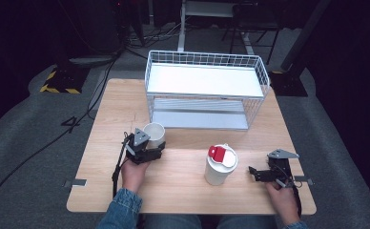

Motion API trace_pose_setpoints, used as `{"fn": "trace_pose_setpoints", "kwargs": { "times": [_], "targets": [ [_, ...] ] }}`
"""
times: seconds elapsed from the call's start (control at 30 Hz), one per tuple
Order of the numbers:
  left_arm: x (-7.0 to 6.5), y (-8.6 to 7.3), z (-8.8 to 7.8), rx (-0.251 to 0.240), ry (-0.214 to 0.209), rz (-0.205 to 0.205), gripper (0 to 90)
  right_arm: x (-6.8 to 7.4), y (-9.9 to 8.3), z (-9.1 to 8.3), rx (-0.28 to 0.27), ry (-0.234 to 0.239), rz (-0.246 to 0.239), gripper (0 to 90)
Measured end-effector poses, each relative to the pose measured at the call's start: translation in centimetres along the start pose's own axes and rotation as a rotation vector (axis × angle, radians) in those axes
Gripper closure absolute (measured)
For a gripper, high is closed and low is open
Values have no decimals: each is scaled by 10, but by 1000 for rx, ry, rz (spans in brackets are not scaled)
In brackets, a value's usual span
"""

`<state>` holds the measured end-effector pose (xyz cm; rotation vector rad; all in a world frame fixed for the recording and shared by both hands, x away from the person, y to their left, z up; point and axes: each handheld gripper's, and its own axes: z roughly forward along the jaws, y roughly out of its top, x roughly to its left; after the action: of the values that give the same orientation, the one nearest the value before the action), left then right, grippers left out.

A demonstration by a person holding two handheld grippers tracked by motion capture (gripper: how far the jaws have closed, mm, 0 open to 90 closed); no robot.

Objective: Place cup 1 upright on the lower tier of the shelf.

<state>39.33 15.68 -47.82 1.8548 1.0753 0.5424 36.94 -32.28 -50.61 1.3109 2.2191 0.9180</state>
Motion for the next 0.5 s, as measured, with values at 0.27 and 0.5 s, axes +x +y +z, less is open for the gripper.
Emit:
{"fn": "trace_pose_setpoints", "kwargs": {
  "times": [0.27, 0.5],
  "targets": [
    [-14, 16, -3, -23, -19, 27, 224, 0, 0, 0, 0, 1, 1, 5],
    [-24, 30, 2, -38, -40, 42, 224, 0, 0, 0, 1, -1, 1, 5]
  ]
}}
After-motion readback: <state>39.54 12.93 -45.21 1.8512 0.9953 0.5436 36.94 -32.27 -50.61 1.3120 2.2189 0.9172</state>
